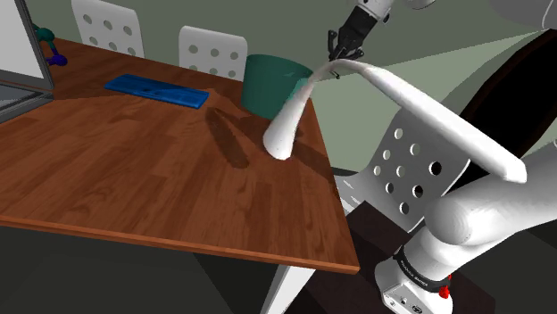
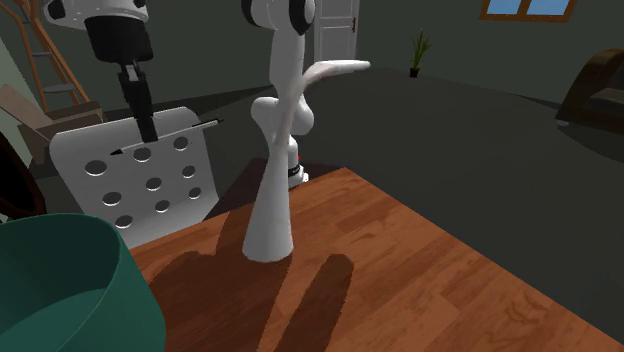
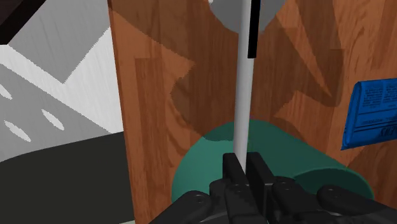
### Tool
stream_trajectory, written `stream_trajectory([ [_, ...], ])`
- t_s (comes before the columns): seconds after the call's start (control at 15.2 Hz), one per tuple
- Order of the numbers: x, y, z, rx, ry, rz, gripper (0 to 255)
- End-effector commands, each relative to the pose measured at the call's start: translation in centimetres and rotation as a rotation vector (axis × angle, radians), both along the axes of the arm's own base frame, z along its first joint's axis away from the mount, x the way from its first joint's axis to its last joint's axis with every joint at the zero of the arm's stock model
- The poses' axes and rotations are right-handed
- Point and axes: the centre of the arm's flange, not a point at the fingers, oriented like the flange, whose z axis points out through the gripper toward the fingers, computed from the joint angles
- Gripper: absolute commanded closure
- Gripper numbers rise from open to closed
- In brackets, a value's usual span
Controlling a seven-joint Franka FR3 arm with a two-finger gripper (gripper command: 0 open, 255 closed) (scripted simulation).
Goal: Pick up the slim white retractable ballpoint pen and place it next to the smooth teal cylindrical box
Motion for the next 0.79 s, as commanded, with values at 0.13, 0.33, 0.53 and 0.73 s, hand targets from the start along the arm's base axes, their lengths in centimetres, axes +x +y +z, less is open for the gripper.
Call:
stream_trajectory([
  [0.13, 1.9, -4.9, 0.2, 0.000, 0.000, 0.001, 255],
  [0.33, 2.7, -6.7, -0.3, 0.000, 0.000, 0.001, 255],
  [0.53, 2.7, -6.7, -1.9, 0.000, 0.000, 0.001, 255],
  [0.73, 2.7, -6.7, -3.5, 0.000, 0.000, 0.001, 255],
])
